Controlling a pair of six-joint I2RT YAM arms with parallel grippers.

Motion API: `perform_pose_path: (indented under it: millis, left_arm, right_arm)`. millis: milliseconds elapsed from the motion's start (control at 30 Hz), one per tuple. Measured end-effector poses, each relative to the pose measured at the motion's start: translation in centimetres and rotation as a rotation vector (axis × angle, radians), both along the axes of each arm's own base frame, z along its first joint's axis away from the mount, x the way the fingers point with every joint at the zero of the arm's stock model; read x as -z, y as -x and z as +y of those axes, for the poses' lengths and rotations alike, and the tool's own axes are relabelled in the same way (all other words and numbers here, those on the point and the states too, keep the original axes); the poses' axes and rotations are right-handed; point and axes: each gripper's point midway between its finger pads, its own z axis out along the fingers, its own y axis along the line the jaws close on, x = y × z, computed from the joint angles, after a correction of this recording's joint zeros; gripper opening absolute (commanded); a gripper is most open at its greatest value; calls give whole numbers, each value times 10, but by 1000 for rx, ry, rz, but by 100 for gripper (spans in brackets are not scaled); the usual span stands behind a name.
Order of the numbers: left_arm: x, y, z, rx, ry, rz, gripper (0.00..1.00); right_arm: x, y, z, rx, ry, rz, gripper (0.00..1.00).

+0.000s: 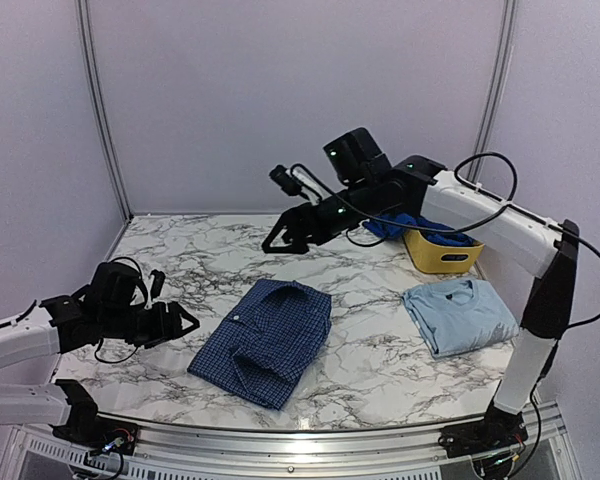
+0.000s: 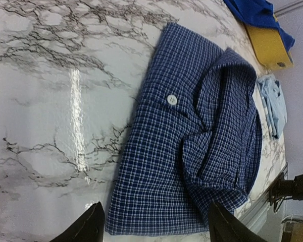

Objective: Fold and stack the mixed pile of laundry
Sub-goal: Turn over the square-folded shirt at the center of the board, then adjust the square-folded shirt at the center of the board.

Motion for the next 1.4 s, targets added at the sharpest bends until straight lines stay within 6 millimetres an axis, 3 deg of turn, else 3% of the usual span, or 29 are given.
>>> perform_pose_path:
  millis: [100, 167, 233, 300, 367, 500, 633, 767, 900, 967, 1000, 1067, 1133, 1267, 1333, 1400]
  left_arm:
    - [7, 13, -14, 68, -8, 25, 47]
    - [15, 21, -24, 112, -18, 48, 38]
    - [27, 29, -33, 156, -43, 78, 30]
    - [42, 34, -37, 184, -77, 118, 27]
    - [56, 34, -37, 193, -115, 154, 21]
    - [79, 29, -36, 199, -199, 205, 10]
    - [89, 10, -38, 187, -246, 214, 4]
    - [91, -23, -35, 157, -279, 189, 8]
    - [86, -66, -35, 143, -315, 140, 44]
    - [79, -77, -34, 160, -335, 94, 63]
    - [72, -80, -32, 162, -340, 68, 67]
    - [51, -80, -29, 180, -341, 4, 70]
    - [19, -76, -26, 186, -313, -87, 69]
    - [-59, -51, -21, 177, -152, -295, 65]
    - [-73, -30, -21, 187, -64, -321, 65]
    - [-66, -6, -25, 212, 1, -287, 65]
  right_arm:
    - [24, -44, -37, 114, 0, 44, 71]
    - [65, -75, -52, 183, 42, 102, 65]
    - [109, -92, -58, 215, 93, 166, 61]
    - [160, -99, -57, 220, 158, 244, 61]
    - [196, -96, -55, 212, 209, 295, 61]
    - [229, -88, -58, 203, 267, 344, 53]
    - [238, -72, -64, 182, 281, 371, 46]
    - [244, -20, -89, 170, 312, 473, 47]
    - [228, 44, -94, 126, 305, 559, 67]
    - [217, 69, -94, 104, 288, 587, 71]
    - [213, 75, -94, 101, 283, 595, 71]
    - [198, 74, -97, 121, 253, 588, 72]
    - [176, 60, -103, 164, 201, 547, 71]
    - [132, 45, -115, 207, 103, 449, 67]
    - [119, 51, -112, 191, 68, 436, 68]
    - [118, 66, -103, 152, 46, 449, 69]
